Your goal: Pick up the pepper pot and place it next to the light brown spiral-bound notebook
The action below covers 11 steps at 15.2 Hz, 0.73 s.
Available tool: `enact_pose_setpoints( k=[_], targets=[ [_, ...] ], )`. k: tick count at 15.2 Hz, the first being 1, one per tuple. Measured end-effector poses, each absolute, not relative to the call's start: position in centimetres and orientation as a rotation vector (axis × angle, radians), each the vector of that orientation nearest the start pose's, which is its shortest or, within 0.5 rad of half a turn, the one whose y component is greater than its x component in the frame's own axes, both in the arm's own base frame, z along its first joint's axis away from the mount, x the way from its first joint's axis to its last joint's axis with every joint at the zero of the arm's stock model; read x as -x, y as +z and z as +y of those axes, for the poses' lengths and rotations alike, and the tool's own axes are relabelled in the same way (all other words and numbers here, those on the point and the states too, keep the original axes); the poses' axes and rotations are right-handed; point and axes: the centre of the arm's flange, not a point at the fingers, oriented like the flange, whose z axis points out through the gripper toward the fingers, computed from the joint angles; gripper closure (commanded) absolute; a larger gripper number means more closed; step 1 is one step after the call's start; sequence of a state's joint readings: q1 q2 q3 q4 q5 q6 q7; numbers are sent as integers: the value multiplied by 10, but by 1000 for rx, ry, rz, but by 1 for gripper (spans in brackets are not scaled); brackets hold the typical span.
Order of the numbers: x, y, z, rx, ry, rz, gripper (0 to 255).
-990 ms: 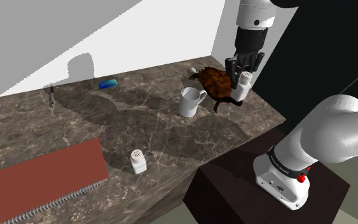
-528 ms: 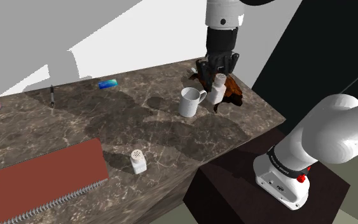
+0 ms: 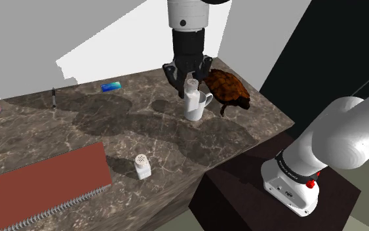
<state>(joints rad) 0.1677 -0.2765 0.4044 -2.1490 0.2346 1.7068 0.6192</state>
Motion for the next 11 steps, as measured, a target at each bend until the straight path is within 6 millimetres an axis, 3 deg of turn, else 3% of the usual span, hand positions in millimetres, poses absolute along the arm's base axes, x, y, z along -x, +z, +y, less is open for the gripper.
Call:
enact_pose_setpoints(
  k=[11],
  targets=[
    [-426,498,413,3115,344,193,255]
  ],
)
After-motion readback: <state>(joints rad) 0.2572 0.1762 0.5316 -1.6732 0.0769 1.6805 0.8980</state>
